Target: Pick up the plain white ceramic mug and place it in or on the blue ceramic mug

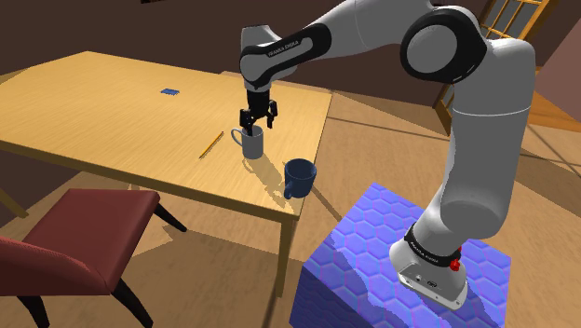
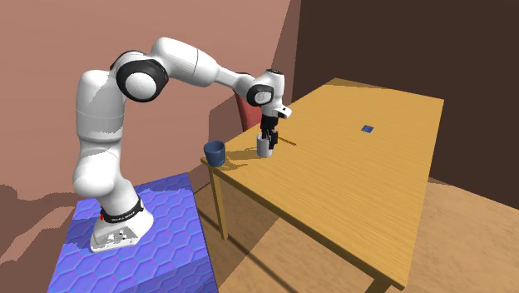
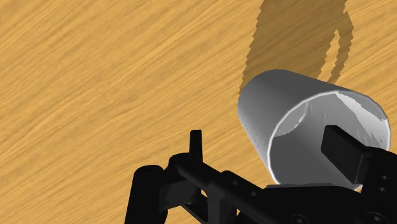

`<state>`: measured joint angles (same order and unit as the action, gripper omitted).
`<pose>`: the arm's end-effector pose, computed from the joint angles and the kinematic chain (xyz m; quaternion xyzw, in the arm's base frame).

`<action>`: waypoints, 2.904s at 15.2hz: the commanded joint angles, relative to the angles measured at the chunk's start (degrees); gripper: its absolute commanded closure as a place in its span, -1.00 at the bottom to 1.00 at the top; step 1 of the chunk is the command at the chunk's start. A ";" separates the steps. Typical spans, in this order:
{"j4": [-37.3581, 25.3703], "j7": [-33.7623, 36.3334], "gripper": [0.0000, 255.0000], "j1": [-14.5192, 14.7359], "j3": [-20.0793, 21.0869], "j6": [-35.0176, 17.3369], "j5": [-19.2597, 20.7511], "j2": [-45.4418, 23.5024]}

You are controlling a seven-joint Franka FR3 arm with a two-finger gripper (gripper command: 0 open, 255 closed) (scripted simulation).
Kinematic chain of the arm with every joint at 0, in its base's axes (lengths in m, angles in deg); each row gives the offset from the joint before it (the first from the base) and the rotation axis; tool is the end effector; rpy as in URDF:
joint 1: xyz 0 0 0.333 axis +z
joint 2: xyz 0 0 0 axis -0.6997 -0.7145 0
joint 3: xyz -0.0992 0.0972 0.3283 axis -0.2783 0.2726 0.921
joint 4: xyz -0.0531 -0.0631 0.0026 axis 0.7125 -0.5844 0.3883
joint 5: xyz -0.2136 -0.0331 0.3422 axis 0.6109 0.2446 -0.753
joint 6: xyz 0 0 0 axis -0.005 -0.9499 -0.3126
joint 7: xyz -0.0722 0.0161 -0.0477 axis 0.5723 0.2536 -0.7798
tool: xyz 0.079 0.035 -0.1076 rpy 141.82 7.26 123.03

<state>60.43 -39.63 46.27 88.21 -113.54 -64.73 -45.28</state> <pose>0.6733 0.0530 0.3619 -0.9987 0.0376 0.0329 0.0073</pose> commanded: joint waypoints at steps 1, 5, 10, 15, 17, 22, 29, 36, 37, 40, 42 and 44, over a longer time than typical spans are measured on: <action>0.02 0.00 -1.00 0.00 0.00 -0.03 0.00 0.00; 0.01 0.00 1.00 0.00 0.00 -0.02 0.00 0.00; 0.01 0.00 1.00 0.00 0.00 -0.02 0.00 0.00; -0.70 0.01 1.00 -0.01 0.01 1.28 -0.02 0.59; -1.48 0.02 1.00 -0.01 0.02 2.60 -0.05 1.13; -3.72 0.04 1.00 -0.03 0.05 5.99 -0.09 2.28; -7.48 0.09 1.00 -0.03 0.07 10.91 -0.13 3.44; -12.08 0.16 1.00 -0.02 0.09 16.06 -0.15 4.00; -12.81 0.17 1.00 -0.01 0.10 16.82 -0.15 4.03; -15.14 0.21 1.00 0.00 0.10 19.13 -0.15 4.01; -16.80 0.23 1.00 0.01 0.11 20.71 -0.14 3.93; -18.56 0.26 1.00 0.03 0.11 22.33 -0.13 3.78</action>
<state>42.99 -39.46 46.24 88.30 -92.14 -64.88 -41.27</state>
